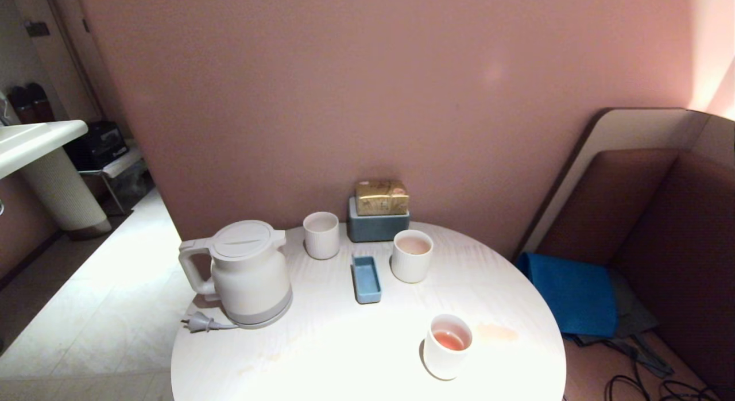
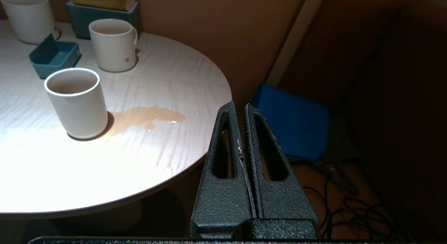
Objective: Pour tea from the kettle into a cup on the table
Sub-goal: Pick up the cup
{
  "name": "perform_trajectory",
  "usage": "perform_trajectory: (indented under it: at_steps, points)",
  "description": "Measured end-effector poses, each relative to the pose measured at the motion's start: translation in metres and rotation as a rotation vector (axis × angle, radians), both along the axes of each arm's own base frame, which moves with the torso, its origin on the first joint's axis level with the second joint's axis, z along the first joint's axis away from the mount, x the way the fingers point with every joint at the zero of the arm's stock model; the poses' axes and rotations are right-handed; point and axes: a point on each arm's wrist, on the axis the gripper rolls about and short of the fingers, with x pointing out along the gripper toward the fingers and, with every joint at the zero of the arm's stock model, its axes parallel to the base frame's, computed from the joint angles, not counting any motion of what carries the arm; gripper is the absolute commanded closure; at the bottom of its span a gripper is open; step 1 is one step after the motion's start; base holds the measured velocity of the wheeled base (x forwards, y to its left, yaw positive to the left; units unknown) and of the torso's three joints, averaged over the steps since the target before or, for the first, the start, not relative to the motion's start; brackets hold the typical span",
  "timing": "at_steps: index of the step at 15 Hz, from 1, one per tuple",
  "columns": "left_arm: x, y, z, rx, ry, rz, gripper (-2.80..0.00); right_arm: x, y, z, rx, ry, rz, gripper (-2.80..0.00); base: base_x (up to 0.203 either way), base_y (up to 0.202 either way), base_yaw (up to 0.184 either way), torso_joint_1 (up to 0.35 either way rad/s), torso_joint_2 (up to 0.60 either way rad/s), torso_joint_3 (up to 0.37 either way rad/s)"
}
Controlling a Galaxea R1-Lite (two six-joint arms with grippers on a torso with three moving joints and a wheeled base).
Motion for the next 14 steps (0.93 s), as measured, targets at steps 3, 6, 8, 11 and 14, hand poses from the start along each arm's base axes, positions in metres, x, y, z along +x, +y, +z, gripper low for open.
perform_trajectory:
  at_steps: [3, 6, 8, 11, 14]
  points:
    - [0.0, 0.0, 0.0, 0.0, 0.0, 0.0, 0.0, 0.002, 0.0, -0.009, -0.001, 0.007, 0.009, 0.0, 0.0, 0.0, 0.0, 0.0, 0.0, 0.0]
    - [0.0, 0.0, 0.0, 0.0, 0.0, 0.0, 0.0, 0.002, 0.0, -0.012, 0.006, 0.007, 0.011, 0.0, 0.0, 0.0, 0.0, 0.0, 0.0, 0.0]
    - [0.0, 0.0, 0.0, 0.001, 0.0, 0.0, 0.0, 0.003, 0.0, -0.012, 0.004, -0.005, 0.017, 0.0, 0.0, 0.0, 0.0, 0.0, 0.0, 0.0]
    - [0.0, 0.0, 0.0, 0.0, 0.0, 0.0, 0.0, 0.004, 0.001, -0.011, -0.037, -0.041, 0.031, 0.0, 0.0, 0.0, 0.0, 0.0, 0.0, 0.0]
    - [0.0, 0.0, 0.0, 0.0, 0.0, 0.0, 0.0, 0.005, 0.001, -0.018, -0.006, 0.009, 0.047, 0.0, 0.0, 0.0, 0.0, 0.0, 0.0, 0.0]
